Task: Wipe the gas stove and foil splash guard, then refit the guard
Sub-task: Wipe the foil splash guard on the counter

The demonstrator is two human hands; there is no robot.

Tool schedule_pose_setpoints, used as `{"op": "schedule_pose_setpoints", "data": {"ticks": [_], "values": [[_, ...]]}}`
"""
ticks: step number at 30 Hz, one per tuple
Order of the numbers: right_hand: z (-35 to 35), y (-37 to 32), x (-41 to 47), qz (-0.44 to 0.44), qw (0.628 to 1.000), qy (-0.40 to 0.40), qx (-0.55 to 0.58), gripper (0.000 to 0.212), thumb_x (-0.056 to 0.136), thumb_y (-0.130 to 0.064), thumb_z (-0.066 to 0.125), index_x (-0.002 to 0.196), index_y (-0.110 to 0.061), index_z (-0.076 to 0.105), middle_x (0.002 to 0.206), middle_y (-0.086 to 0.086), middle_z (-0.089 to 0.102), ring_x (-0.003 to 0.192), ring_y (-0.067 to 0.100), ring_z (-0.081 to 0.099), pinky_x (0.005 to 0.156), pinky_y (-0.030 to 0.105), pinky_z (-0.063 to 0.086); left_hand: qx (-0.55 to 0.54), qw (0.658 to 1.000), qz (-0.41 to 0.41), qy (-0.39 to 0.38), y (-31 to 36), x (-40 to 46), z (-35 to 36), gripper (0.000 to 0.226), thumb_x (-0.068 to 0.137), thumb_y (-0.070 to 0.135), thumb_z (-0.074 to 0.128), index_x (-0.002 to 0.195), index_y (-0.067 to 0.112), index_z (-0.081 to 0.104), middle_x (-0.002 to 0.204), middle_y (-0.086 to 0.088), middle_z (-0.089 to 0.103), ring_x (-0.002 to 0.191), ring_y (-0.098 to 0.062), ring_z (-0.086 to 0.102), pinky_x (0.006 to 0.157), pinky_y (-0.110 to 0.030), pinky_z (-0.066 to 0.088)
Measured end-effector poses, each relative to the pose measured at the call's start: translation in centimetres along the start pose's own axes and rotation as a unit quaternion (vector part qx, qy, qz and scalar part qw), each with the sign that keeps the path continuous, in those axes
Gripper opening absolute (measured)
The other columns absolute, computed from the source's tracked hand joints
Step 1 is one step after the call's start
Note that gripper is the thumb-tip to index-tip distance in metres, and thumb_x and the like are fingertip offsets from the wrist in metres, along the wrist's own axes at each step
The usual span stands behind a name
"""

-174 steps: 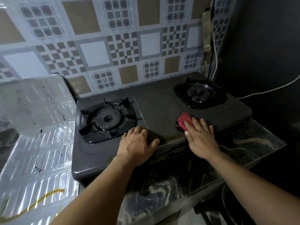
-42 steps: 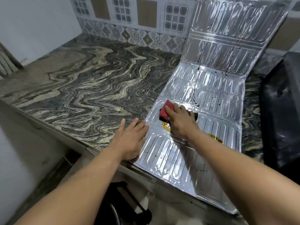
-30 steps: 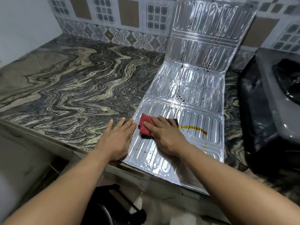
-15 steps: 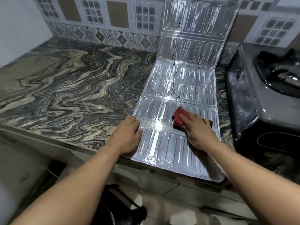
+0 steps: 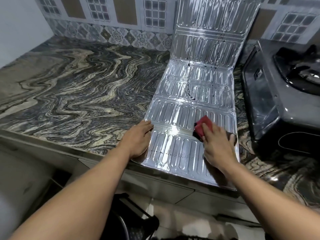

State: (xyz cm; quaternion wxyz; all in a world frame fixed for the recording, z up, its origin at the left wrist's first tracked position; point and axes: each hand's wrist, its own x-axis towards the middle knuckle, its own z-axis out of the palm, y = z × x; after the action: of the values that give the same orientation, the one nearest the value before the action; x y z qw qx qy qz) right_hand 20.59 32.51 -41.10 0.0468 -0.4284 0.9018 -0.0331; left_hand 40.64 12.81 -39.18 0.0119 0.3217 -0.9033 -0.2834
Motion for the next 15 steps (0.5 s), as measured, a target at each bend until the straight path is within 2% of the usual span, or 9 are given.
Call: {"op": "schedule_pose_setpoints", "data": {"ticks": [2,4,7,10,13,15], "values": [[0.0,-2.1,-0.6,-0.050,0.999,-0.011,0.005,0.064,0.096,-0.034,0.042,0.153,-0.029,0.014,0.158,0.006,0.020,0.143,0.031,0.017,0.111,0.061,0.020,-0.015,1.000,-0.007,-0.004,0.3,-0.1,0.0,0.047,0.105,0.031,0.037,0.148,0.013,0.041,0.160,0.002,0.029,0.150,-0.013,0.018,0.118,-0.025,0.010],[-0.2,-4.4,-0.8,-0.097,0.994,-0.037,0.020,0.057,0.101,-0.041,0.029,0.154,-0.032,0.010,0.161,0.003,0.012,0.147,0.030,0.008,0.114,0.059,0.009,-0.024,1.000,-0.005,-0.018,0.5,-0.3,-0.1,0.052,0.104,0.041,0.032,0.148,0.013,0.040,0.161,0.001,0.027,0.150,-0.013,0.017,0.119,-0.027,0.010],[-0.3,-7.6,-1.4,-0.172,0.983,-0.065,0.018,0.056,0.101,-0.045,0.023,0.153,-0.034,0.008,0.164,0.003,0.005,0.149,0.030,0.002,0.115,0.059,0.003,-0.018,0.999,-0.003,-0.032,0.4,-0.5,-0.3,0.058,0.103,0.048,0.029,0.149,0.015,0.037,0.162,0.002,0.025,0.150,-0.013,0.015,0.120,-0.030,0.010],[0.3,-10.0,-2.4,-0.268,0.961,-0.067,0.007,0.054,0.099,-0.043,0.031,0.150,-0.031,0.022,0.160,0.008,0.020,0.147,0.034,0.013,0.111,0.062,0.012,-0.035,0.999,-0.005,-0.031,0.2,-0.3,-0.3,0.061,0.101,0.050,0.034,0.148,0.012,0.041,0.161,-0.002,0.027,0.150,-0.014,0.016,0.119,-0.026,0.008],[0.6,-11.8,-3.5,-0.351,0.934,-0.069,0.013,0.052,0.086,-0.037,0.046,0.137,-0.030,0.038,0.138,0.010,0.046,0.136,0.036,0.032,0.103,0.064,0.027,-0.035,0.999,0.003,-0.029,-0.2,0.0,0.0,0.061,0.102,0.048,0.036,0.149,0.010,0.040,0.161,-0.003,0.027,0.151,-0.013,0.014,0.121,-0.027,0.007],[0.8,-11.5,-4.0,-0.362,0.930,-0.066,0.001,0.056,0.085,-0.033,0.052,0.139,-0.030,0.040,0.139,0.006,0.045,0.133,0.033,0.033,0.100,0.059,0.028,-0.014,0.999,0.014,-0.030,-0.6,0.0,0.4,0.073,0.095,0.060,0.030,0.150,0.012,0.037,0.162,-0.001,0.024,0.151,-0.012,0.012,0.121,-0.028,0.006]]}}
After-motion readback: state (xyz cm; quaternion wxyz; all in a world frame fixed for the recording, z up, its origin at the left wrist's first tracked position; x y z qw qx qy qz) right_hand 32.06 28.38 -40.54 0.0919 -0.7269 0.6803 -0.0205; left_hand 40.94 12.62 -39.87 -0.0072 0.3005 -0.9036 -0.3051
